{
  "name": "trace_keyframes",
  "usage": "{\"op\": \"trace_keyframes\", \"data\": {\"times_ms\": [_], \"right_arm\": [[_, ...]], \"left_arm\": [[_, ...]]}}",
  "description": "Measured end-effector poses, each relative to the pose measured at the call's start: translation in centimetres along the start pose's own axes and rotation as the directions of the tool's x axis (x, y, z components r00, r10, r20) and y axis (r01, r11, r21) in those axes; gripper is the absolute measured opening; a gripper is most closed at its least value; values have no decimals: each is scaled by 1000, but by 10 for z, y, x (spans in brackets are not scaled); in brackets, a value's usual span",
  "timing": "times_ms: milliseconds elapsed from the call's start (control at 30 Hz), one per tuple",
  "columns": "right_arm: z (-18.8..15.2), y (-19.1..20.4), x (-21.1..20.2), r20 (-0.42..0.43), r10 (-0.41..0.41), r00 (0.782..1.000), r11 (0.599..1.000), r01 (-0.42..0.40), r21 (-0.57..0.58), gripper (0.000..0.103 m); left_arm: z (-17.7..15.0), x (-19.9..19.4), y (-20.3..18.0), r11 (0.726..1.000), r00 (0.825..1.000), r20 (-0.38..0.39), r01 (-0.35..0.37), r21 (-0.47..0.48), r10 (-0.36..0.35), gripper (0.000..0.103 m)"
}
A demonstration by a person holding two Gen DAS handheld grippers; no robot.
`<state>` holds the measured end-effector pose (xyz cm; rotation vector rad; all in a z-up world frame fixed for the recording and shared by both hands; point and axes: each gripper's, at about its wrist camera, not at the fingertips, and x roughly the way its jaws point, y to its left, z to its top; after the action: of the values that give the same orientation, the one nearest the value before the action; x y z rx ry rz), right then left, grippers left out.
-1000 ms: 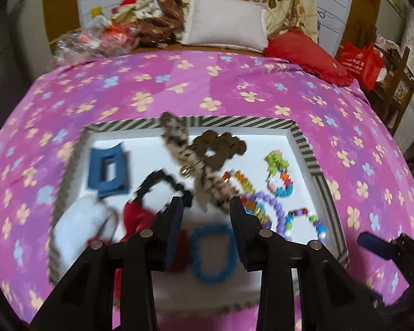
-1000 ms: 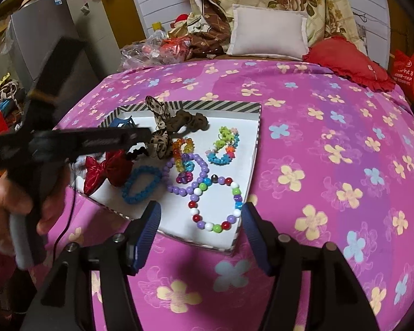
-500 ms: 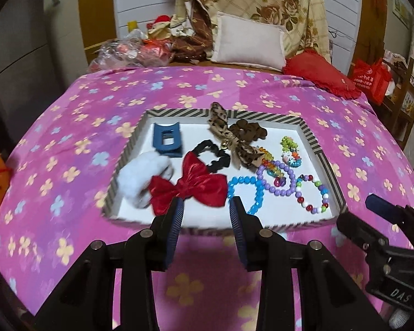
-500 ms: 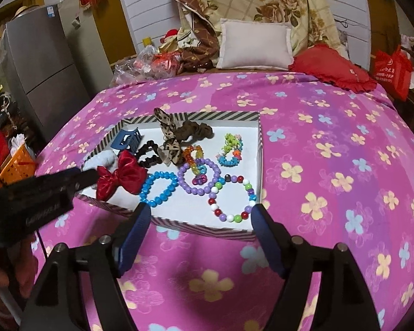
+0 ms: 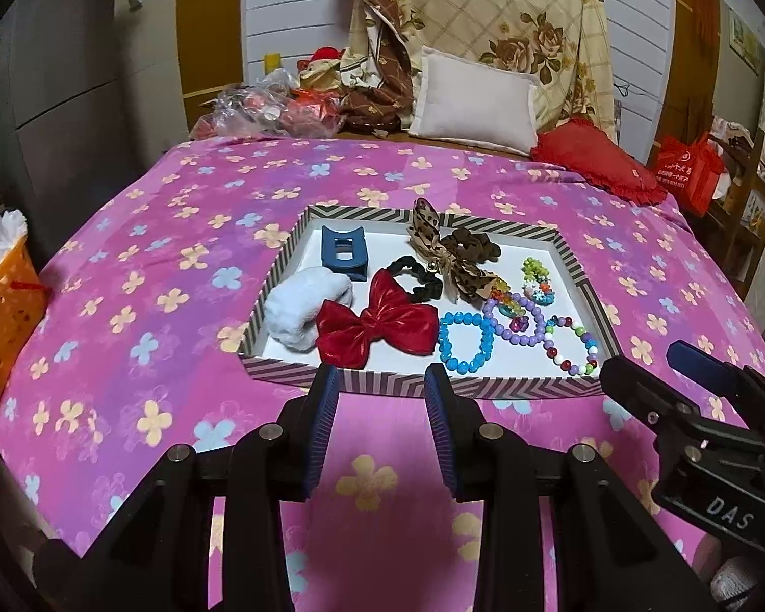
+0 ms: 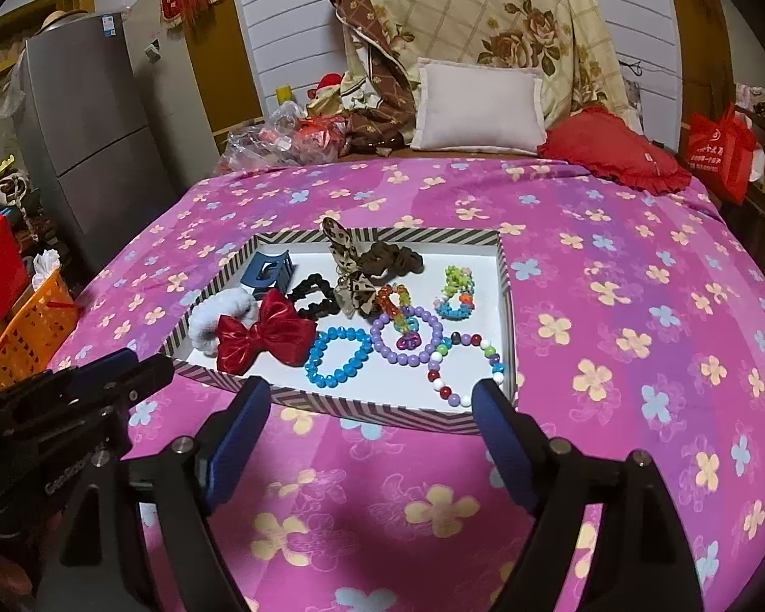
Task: Organize jewelry
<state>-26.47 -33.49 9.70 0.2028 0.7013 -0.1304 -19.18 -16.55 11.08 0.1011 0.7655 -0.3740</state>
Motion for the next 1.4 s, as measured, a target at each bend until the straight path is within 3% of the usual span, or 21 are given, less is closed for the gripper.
{"op": "trace_keyframes", "data": {"times_ms": [400,1400], "right_arm": [[-2,3,-9,11,-13,1000,1000,13,1,88],[-7,8,-13,3,-17,1000,1000,17,-20,88]], "left_arm": [[-3,-23,-1,1000,998,52,-24,8,24,32],[-5,-29,4,999,997,67,-37,3,37,32]]}}
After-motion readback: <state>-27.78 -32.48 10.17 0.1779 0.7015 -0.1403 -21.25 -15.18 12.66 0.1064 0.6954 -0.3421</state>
